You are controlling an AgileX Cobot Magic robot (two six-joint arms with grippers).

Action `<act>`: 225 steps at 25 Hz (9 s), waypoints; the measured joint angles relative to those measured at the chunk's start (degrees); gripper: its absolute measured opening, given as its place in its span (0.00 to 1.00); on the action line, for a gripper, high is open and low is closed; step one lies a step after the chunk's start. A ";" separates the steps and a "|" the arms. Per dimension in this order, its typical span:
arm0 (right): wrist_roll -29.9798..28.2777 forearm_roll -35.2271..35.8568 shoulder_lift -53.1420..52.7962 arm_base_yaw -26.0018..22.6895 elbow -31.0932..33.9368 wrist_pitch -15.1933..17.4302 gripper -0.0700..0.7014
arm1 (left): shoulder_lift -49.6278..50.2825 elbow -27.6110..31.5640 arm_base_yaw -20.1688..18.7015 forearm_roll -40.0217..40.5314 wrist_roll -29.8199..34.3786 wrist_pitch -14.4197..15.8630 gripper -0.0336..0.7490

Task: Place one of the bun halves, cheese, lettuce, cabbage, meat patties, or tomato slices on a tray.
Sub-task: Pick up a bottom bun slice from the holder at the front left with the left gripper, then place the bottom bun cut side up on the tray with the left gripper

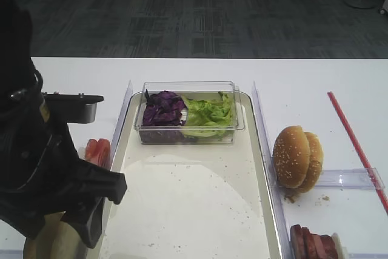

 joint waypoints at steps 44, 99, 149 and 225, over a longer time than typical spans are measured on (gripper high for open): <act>0.00 0.00 0.00 0.00 0.00 0.00 0.97 | 6.48 -0.27 0.00 2.88 1.38 -6.84 0.63; 0.00 0.00 0.00 0.00 0.00 0.00 0.97 | 10.57 -0.31 0.00 7.70 -0.78 -4.78 0.10; 0.00 0.00 0.00 0.00 0.00 0.00 0.97 | 10.71 -9.38 0.00 4.63 5.45 -0.47 0.08; 0.00 0.00 0.00 0.00 0.00 0.00 0.97 | 32.58 -16.97 14.61 -40.47 64.86 -1.96 0.08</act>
